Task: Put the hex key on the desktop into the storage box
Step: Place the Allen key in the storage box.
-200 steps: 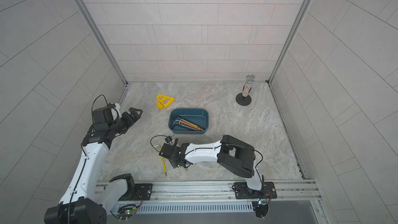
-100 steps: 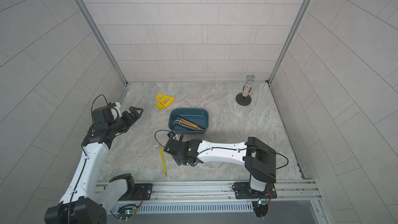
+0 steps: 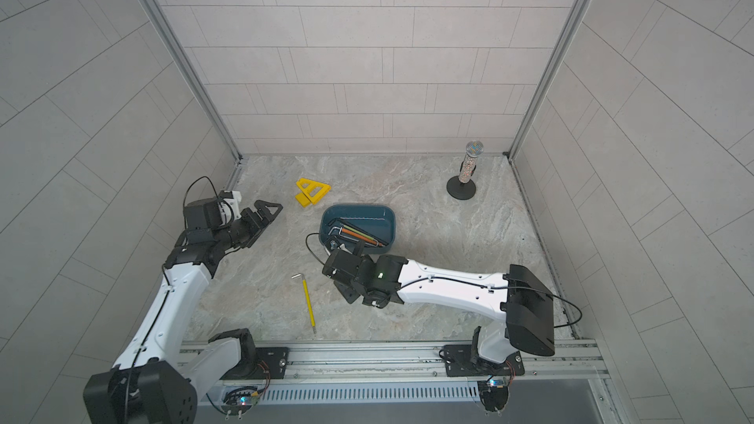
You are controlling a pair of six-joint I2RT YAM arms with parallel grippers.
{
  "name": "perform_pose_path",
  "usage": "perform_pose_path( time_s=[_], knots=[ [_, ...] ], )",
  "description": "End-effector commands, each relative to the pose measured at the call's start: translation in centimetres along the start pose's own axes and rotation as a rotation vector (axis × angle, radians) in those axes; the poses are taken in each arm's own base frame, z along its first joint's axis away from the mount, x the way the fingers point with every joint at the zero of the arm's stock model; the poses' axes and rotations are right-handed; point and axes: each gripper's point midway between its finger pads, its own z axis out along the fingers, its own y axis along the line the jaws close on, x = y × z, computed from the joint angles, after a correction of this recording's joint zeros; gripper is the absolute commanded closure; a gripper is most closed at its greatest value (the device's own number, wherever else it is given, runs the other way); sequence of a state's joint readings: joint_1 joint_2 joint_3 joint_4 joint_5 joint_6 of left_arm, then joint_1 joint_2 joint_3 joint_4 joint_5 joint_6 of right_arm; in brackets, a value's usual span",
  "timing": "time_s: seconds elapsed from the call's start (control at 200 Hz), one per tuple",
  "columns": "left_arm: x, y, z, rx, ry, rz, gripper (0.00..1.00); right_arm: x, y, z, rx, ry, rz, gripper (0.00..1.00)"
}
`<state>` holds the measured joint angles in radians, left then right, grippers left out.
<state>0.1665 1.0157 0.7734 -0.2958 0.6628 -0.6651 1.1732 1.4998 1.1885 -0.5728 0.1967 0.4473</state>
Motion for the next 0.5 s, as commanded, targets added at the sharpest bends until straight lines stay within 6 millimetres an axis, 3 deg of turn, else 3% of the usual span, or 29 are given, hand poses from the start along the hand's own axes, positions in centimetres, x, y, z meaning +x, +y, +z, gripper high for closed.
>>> perform_pose_path(
  time_s=[0.0, 0.495],
  knots=[
    [0.4, -0.9, 0.3, 0.031, 0.017, 0.026, 0.0, -1.0, -1.9, -1.4, 0.04, -0.04, -0.013, 1.0],
    [1.4, -1.7, 0.9, 0.05, 0.056, 0.048, 0.0, -2.1, -5.9, -2.5, 0.044, -0.039, -0.026, 1.0]
  ],
)
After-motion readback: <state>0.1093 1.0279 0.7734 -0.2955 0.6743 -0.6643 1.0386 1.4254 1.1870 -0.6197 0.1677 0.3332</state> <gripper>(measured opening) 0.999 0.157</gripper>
